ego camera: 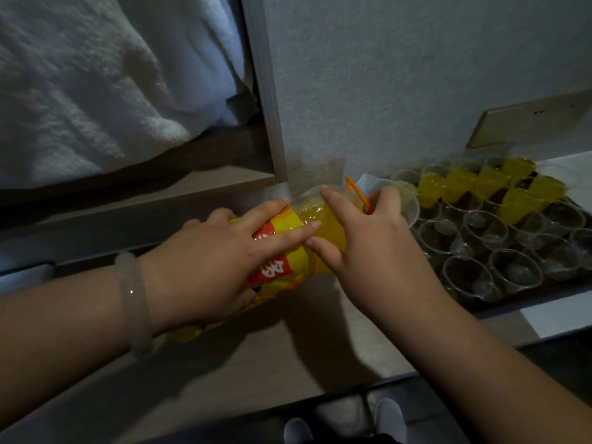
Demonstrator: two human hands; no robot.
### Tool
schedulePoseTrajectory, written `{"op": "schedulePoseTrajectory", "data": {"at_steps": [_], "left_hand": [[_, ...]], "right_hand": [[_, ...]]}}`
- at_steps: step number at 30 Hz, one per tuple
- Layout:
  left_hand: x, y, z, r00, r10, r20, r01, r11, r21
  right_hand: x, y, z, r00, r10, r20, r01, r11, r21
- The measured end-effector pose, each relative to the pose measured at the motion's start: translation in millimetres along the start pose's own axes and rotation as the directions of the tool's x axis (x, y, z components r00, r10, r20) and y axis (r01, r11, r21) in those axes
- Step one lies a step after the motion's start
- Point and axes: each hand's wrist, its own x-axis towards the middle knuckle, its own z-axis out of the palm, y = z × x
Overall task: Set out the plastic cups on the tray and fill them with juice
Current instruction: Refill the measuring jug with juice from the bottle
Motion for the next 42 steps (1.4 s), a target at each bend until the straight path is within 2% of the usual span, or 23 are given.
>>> {"op": "schedulePoseTrajectory", "data": {"at_steps": [4, 10, 15, 20, 27, 33, 42], "left_hand": [[-0.9, 1.6, 7.8, 0.998, 0.004, -0.069, -0.008, 0.998, -0.066], [-2.2, 8.0, 36.3, 0.963, -0.02, -0.27, -0.036, 0.979, -0.2], [3.3, 21.0, 65.9, 0.895, -0.09, -0.436, -0.045, 0.956, -0.29], [12.6, 38.1, 99.7, 0.789, -0.188, -0.584, -0.034, 0.937, -0.348], [30.5, 56.0, 136.8, 0.666, -0.313, -0.677, -0.05, 0.887, -0.459], [46.1, 60.4, 154.7, 0.62, -0.342, -0.706, -0.114, 0.851, -0.512], [56.1, 46.9, 173.6, 0.585, -0.292, -0.757, -0.247, 0.824, -0.509]], "right_hand": [[-1.7, -0.1, -2.0, 0.999, -0.024, -0.038, 0.023, 0.999, -0.037], [-7.3, -1.6, -4.5, 0.989, -0.091, -0.118, 0.084, 0.995, -0.056], [-11.6, -2.0, -6.0, 0.964, -0.155, -0.216, 0.142, 0.987, -0.075], [-14.2, -6.2, -3.7, 0.911, -0.244, -0.331, 0.249, 0.968, -0.029], [-11.2, 1.4, 10.9, 0.837, -0.329, -0.437, 0.357, 0.934, -0.021], [-8.8, 3.3, 18.8, 0.792, -0.397, -0.463, 0.42, 0.906, -0.057], [-11.6, -4.4, 27.2, 0.751, -0.471, -0.462, 0.51, 0.859, -0.047]]}}
